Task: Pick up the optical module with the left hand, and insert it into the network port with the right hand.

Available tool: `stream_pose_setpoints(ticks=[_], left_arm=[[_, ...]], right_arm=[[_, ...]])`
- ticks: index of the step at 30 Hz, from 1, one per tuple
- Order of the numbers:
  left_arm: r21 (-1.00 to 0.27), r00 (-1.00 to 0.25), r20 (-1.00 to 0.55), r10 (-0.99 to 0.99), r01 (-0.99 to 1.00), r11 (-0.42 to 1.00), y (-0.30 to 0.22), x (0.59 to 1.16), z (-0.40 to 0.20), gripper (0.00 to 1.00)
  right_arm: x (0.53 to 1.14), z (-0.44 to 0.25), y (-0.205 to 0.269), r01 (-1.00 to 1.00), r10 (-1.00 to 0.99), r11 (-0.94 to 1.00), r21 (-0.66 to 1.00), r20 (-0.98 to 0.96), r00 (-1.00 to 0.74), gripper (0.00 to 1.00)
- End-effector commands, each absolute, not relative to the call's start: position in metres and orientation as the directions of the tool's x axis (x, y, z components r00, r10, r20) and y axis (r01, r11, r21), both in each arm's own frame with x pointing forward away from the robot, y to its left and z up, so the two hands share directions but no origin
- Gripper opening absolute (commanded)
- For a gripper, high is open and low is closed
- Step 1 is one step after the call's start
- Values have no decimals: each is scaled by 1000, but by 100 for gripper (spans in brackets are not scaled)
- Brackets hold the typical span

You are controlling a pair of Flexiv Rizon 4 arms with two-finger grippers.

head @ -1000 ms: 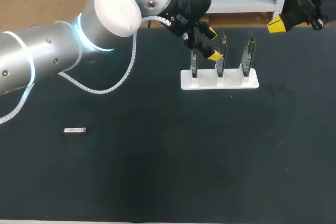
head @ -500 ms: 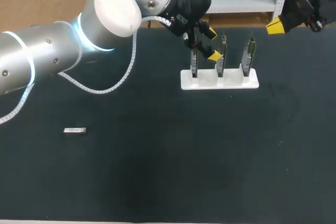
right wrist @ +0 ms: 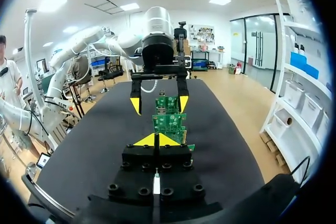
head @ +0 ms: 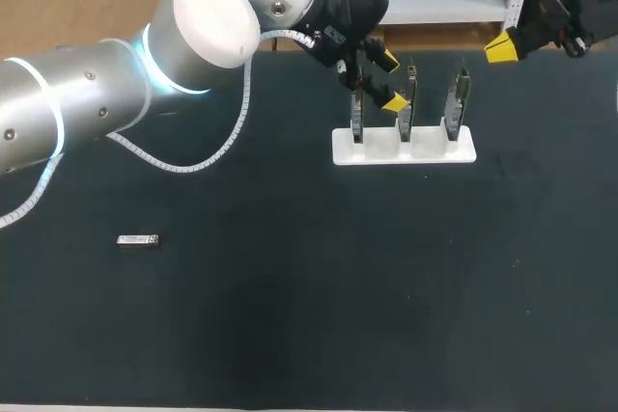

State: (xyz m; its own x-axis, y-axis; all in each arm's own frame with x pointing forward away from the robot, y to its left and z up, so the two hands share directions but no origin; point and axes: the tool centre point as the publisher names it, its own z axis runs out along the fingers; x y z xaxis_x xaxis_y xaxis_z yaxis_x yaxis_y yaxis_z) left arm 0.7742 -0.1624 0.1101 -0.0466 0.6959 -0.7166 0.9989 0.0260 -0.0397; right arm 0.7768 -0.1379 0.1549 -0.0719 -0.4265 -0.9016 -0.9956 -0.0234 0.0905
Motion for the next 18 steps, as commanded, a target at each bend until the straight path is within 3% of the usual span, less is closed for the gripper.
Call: stream_pose_setpoints(ticks=[1, 18], left_arm=[[-43, -49, -712, 700, 999, 26, -163, 775, 111, 100], [-38, -46, -711, 702, 999, 27, -161, 776, 114, 100]], right_arm=[[780, 155, -138, -996, -432, 4, 92, -898, -85, 100], [780, 155, -138, -996, -432, 4, 92, -898, -85, 100]])
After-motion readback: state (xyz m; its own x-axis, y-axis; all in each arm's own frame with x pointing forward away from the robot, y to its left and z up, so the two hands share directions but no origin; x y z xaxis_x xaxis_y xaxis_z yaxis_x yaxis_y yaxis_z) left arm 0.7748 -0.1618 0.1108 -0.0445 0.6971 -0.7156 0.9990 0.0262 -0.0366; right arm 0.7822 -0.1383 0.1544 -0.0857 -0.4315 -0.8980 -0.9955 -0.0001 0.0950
